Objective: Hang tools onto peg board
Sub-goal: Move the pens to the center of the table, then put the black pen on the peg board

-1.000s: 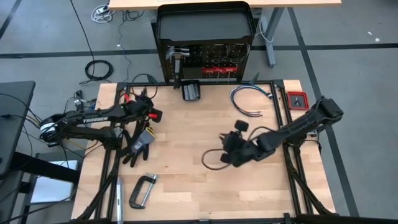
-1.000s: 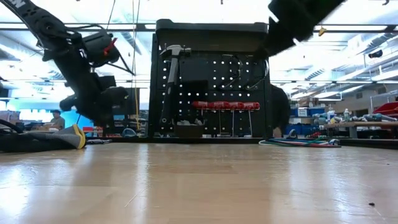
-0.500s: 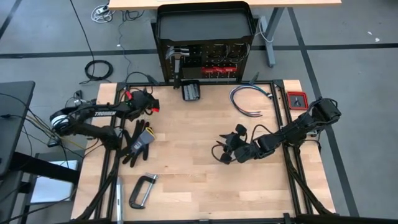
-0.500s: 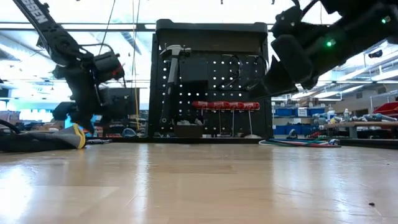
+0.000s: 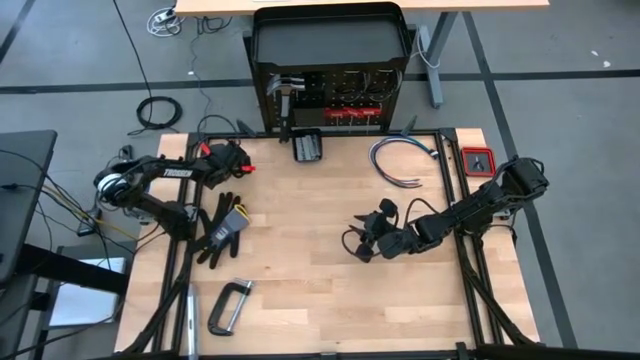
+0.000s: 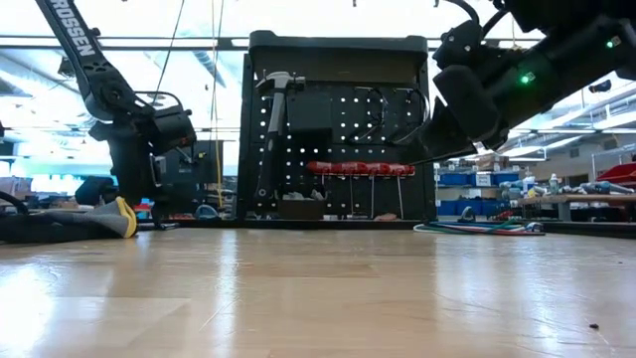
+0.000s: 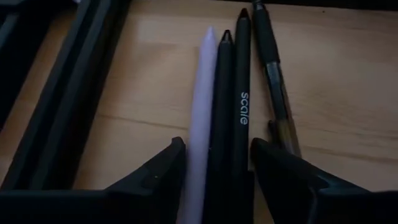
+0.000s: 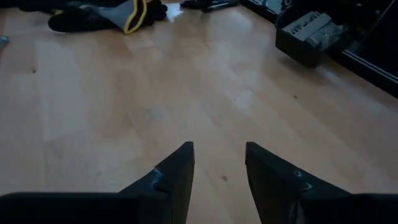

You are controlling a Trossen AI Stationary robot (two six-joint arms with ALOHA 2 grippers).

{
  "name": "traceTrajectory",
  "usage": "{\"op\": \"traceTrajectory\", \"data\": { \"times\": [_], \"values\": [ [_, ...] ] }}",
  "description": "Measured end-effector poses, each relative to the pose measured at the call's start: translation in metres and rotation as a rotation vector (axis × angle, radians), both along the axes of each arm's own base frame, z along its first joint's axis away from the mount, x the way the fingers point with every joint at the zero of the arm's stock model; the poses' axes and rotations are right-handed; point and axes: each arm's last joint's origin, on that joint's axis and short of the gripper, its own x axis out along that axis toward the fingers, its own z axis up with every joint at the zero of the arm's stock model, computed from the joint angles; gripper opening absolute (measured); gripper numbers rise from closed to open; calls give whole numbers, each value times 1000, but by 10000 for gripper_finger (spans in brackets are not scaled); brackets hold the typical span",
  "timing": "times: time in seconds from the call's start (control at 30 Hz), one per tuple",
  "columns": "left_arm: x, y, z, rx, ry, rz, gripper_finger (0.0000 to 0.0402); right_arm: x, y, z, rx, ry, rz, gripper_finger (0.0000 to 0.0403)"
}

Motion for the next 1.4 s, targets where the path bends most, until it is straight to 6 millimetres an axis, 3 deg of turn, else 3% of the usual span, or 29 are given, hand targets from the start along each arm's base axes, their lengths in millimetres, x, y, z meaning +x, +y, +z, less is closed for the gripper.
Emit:
{"op": "traceTrajectory", "data": {
  "times": [0.2, 0.7, 0.83, 1.1, 1.2, 1.4],
  "values": [
    [12, -10, -4, -63, 1, -137, 183, 0, 0, 0, -3, 2, 1, 152],
    [55, -63, 4, -106, -115, -529, 120, 5, -10, 3, -59, 10, 0, 151],
    [66, -80, 5, -137, -159, -641, 112, 10, -13, 5, -55, 16, 94, 151],
    [93, -126, 13, -126, -286, -1138, 94, 20, -20, 12, -88, 7, 294, 152],
    [101, -137, 20, -55, -341, -1226, 91, 32, -21, 16, -147, 30, 350, 151],
    [103, -148, 17, -41, -308, -1275, 91, 81, -27, 13, -186, 58, 377, 151]
  ]
}}
